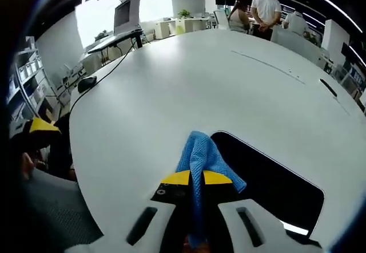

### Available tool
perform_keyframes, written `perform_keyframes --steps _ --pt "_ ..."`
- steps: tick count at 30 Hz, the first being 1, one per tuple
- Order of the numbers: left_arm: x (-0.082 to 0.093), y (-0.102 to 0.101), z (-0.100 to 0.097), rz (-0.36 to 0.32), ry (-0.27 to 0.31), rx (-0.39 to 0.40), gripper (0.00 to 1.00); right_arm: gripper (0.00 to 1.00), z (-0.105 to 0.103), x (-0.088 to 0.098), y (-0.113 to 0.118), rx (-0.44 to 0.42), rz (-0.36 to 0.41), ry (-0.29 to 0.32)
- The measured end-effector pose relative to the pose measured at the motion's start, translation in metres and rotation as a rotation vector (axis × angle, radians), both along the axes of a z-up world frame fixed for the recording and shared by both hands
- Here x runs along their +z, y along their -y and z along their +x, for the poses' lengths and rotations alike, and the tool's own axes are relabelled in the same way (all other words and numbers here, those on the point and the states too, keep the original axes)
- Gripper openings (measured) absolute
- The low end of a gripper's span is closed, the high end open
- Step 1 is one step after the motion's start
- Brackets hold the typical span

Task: Wipe the mirror surface with the cleaning cloth until all visible marks leave the cleaned area.

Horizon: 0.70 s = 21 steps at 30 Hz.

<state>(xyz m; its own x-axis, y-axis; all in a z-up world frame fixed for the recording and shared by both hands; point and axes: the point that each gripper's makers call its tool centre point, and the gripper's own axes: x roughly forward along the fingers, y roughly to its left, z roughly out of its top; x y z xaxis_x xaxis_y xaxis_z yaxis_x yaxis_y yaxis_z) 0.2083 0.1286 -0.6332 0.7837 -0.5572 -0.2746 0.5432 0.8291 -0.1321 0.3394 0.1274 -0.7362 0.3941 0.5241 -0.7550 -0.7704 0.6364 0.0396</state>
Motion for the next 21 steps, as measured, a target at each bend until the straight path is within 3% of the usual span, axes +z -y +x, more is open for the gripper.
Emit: perform_keyframes --steps 12,21 --pt "0.0064 -0.0044 0.0025 -0.011 0.043 0.031 0.98 0.0 -0.004 0.002 -0.0008 0.061 0.021 0.025" --pt "0.0061 -0.0045 0.0026 -0.013 0.039 0.033 0.99 0.0 0.0007 0.0002 0.001 0.092 0.036 0.015"
